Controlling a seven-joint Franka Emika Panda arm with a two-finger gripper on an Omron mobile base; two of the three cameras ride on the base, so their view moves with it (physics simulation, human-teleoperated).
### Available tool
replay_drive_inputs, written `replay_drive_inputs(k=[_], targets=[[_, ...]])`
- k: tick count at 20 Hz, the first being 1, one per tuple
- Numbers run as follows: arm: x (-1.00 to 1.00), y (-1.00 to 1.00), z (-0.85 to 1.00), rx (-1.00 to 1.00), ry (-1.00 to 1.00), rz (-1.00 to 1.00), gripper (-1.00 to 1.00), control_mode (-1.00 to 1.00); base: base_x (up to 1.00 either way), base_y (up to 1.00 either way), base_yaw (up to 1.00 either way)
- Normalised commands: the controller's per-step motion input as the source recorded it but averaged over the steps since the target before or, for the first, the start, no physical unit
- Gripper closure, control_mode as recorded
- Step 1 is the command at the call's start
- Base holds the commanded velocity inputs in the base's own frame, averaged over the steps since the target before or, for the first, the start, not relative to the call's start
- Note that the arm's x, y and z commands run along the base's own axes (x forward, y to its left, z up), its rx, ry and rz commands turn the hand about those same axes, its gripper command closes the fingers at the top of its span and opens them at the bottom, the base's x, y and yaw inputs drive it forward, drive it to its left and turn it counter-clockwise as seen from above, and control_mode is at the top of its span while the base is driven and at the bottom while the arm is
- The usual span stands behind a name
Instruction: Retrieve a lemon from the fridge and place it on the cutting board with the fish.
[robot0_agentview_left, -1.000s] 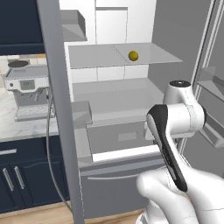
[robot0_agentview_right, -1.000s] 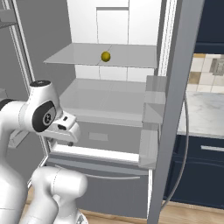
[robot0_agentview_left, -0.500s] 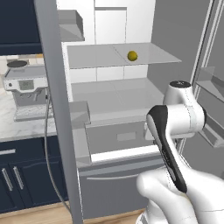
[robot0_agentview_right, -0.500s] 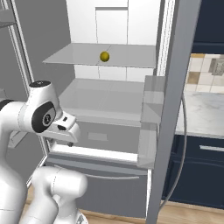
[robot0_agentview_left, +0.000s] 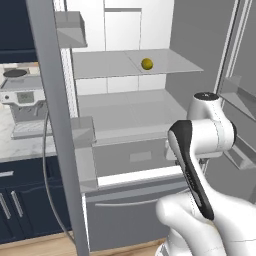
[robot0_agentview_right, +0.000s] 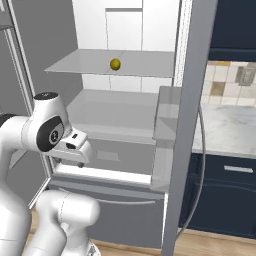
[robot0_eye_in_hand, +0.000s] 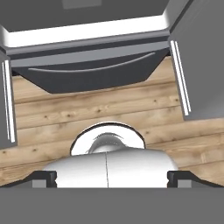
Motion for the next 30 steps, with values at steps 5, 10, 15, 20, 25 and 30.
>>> replay_drive_inputs(k=[5,10,15,20,25,30], targets=[[0.0,0.0,0.0,0.0,0.0,0.0,-1.0,1.0,0.47,-0.05,0.0],[0.0,0.0,0.0,0.0,0.0,0.0,-1.0,1.0,0.61,-0.02,0.0],[0.0,0.0,0.0,0.0,0.0,0.0,-1.0,1.0,0.57,0.0,0.0],[0.0,0.0,0.0,0.0,0.0,0.0,-1.0,1.0,0.5,0.0,0.0],[0.0,0.0,0.0,0.0,0.0,0.0,-1.0,1.0,0.47,0.0,0.0],[0.0,0.0,0.0,0.0,0.0,0.0,-1.0,1.0,0.42,0.0,0.0]])
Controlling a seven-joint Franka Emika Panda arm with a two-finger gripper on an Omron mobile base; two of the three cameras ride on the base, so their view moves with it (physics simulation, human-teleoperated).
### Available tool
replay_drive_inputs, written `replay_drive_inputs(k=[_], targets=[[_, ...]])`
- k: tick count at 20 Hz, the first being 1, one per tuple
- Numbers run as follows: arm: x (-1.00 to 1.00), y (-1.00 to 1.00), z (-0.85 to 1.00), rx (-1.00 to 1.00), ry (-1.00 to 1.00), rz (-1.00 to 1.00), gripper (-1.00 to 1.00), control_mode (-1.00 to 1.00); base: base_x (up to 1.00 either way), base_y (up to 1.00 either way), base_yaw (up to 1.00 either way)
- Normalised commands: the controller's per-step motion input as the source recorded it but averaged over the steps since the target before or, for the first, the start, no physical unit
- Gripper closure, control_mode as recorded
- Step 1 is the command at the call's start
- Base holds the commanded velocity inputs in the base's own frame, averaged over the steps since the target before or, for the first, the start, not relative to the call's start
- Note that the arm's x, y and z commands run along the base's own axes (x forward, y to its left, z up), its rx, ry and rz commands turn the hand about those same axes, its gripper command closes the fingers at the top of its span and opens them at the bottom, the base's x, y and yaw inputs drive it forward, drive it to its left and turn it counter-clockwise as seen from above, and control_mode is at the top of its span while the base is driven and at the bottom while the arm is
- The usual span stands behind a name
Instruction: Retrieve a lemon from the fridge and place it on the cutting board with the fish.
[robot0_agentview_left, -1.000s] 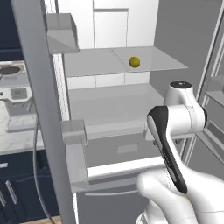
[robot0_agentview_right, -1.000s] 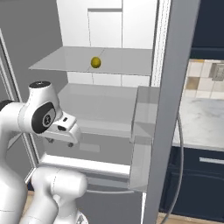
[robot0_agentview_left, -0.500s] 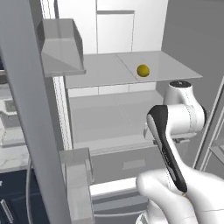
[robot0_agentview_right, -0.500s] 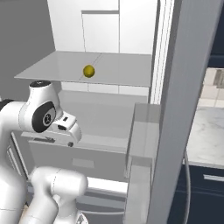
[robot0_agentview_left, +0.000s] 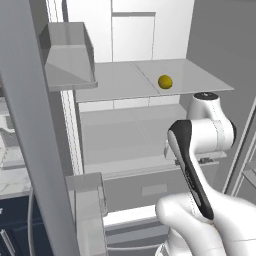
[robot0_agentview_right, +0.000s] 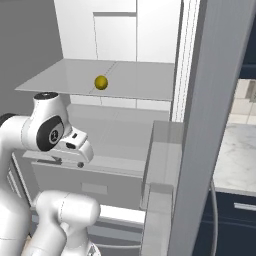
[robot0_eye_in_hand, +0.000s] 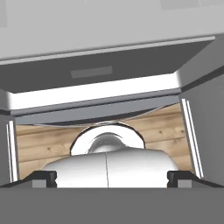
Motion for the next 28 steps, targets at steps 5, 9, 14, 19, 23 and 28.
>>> replay_drive_inputs(k=[5,9,14,19,23,28], targets=[[0.0,-0.01,0.06,0.0,-0.03,0.01,-1.0,-1.0,0.03,0.0,0.0],[-0.02,0.0,0.47,-0.08,-0.23,0.06,-1.0,-1.0,0.0,0.0,0.0],[0.0,0.0,0.56,-0.12,-0.37,0.08,-1.0,-1.0,0.0,0.0,0.0],[0.03,0.0,0.48,-0.01,-0.3,0.07,-1.0,-1.0,0.0,0.0,0.0],[-0.02,0.0,0.67,0.0,-0.18,0.07,-1.0,-1.0,0.0,0.0,0.0],[0.0,0.0,0.73,0.08,-0.07,0.03,-1.0,-1.0,0.0,0.0,0.0]])
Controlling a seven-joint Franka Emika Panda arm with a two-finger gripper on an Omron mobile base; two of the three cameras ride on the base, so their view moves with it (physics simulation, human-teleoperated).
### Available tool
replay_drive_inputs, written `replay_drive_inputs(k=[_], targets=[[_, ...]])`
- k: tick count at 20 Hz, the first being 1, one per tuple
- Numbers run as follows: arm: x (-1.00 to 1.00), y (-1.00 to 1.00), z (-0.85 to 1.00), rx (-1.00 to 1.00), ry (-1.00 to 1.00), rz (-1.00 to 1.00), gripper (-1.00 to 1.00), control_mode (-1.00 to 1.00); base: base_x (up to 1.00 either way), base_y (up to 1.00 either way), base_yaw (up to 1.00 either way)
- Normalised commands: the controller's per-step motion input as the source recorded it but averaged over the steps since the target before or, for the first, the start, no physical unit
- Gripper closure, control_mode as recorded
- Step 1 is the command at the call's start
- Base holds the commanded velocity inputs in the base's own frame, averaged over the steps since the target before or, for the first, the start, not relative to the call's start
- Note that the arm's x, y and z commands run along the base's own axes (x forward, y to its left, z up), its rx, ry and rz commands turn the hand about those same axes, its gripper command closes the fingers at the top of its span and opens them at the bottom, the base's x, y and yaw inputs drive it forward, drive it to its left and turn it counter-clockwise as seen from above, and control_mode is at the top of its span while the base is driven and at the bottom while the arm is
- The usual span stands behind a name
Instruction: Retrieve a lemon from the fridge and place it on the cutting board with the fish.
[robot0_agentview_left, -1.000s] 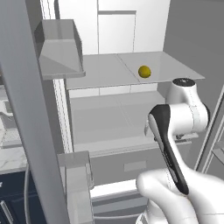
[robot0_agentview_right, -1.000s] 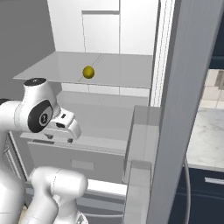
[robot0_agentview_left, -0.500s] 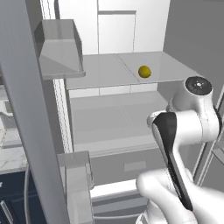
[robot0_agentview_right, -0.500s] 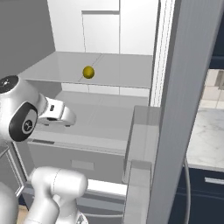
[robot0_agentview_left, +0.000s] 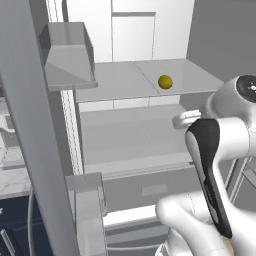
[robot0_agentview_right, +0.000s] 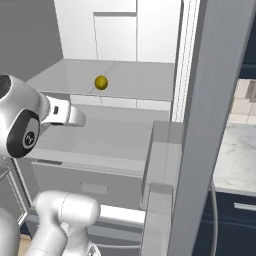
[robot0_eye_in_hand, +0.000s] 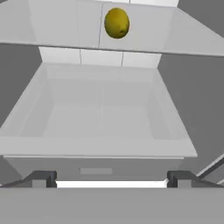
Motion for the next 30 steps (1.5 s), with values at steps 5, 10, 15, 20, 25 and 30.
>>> replay_drive_inputs(k=[5,10,15,20,25,30], targets=[[0.0,0.0,0.5,0.11,-0.11,0.0,-1.0,-1.0,0.0,0.0,0.0],[0.0,0.0,0.16,0.01,-0.35,0.0,-1.0,-1.0,0.0,0.0,0.0],[0.04,0.0,0.32,0.0,-0.13,0.0,-1.0,-1.0,0.0,0.0,0.0],[0.17,0.0,0.65,0.0,0.11,0.0,-1.0,-1.0,0.0,0.0,0.0],[0.21,-0.05,0.02,0.0,0.05,0.0,-1.0,-1.0,0.0,0.0,0.0],[0.05,-0.02,-0.04,0.0,0.0,0.0,-1.0,-1.0,0.0,0.0,0.0]])
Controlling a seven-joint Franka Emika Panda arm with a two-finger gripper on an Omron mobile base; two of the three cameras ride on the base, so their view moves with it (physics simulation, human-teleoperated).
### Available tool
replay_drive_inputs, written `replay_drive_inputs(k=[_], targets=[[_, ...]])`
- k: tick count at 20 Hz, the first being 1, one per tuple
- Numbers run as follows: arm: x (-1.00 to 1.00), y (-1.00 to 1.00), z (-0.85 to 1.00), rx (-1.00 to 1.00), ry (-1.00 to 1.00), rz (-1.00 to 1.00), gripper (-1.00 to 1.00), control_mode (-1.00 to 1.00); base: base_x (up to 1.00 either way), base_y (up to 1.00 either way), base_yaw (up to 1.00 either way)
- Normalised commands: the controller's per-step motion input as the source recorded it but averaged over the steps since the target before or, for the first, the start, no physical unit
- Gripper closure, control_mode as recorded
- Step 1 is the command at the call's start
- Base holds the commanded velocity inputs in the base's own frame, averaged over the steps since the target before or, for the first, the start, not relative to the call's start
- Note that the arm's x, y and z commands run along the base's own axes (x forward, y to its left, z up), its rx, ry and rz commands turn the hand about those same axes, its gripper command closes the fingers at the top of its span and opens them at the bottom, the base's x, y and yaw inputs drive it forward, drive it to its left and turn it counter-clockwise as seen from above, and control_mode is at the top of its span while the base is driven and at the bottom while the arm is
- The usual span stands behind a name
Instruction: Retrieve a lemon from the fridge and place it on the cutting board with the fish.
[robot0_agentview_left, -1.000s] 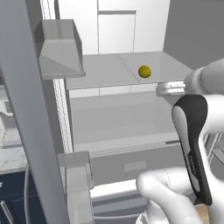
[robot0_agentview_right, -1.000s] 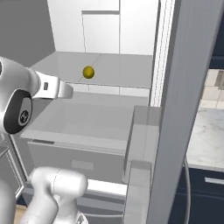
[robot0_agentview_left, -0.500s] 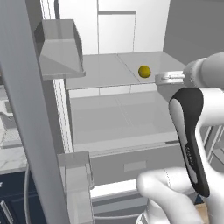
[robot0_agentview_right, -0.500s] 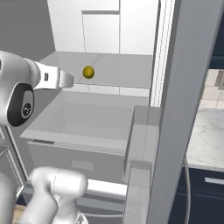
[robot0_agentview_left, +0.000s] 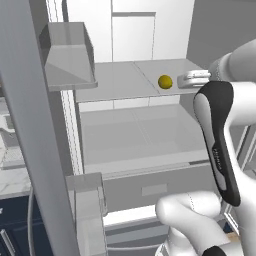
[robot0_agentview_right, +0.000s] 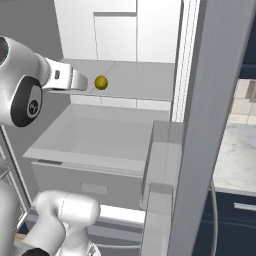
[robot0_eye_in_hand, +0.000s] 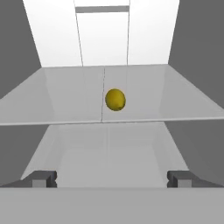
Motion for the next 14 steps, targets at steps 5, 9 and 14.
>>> replay_drive_inputs(k=[5,9,14], targets=[[0.2,0.0,-0.18,0.0,0.0,0.0,-1.0,-1.0,0.0,0.0,0.0],[0.47,0.0,0.0,0.0,0.09,0.0,-1.0,-1.0,0.0,0.0,0.0],[0.56,0.0,0.0,0.0,0.12,0.0,-1.0,-1.0,0.0,0.0,0.0]])
